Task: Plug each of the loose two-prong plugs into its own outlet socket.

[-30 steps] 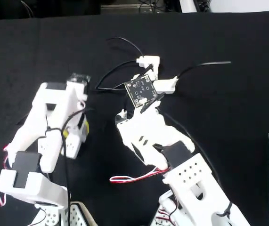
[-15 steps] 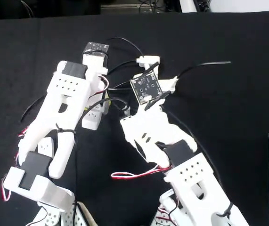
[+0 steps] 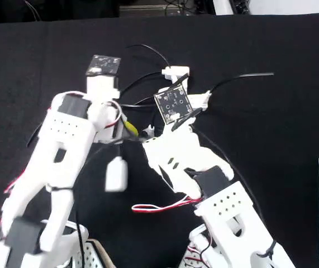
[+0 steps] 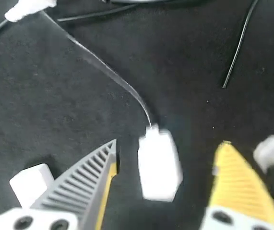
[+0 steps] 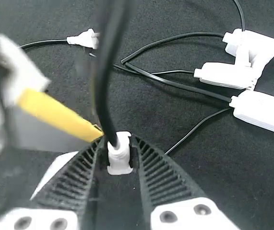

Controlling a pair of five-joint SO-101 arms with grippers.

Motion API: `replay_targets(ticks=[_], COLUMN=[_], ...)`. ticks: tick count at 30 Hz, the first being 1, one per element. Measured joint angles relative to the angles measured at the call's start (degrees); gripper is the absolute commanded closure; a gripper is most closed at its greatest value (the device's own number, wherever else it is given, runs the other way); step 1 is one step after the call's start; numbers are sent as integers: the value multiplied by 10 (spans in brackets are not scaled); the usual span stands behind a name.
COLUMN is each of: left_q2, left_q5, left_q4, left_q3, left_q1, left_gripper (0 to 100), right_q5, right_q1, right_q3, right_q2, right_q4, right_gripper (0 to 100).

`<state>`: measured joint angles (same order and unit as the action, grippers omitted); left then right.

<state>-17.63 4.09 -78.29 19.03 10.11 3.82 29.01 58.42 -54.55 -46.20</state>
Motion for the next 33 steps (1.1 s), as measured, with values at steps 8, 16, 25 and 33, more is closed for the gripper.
replay_targets(ticks=[8,16,25,33], left_q2=[-84,-91,-91,-91], left_q5=[-50,-125,-135,-136], left_q4=[4,91,257,431], left_q3=[73,221,404,458], left_q1=[-61,-63,-16,-4], left_gripper=[643,643,773,797], right_q5=[0,0,0,0], right_q1=[0,0,0,0], right_q3=[0,0,0,0], right_q2=[0,0,0,0], right_q4=[0,0,0,0], right_gripper=[986,986,986,986])
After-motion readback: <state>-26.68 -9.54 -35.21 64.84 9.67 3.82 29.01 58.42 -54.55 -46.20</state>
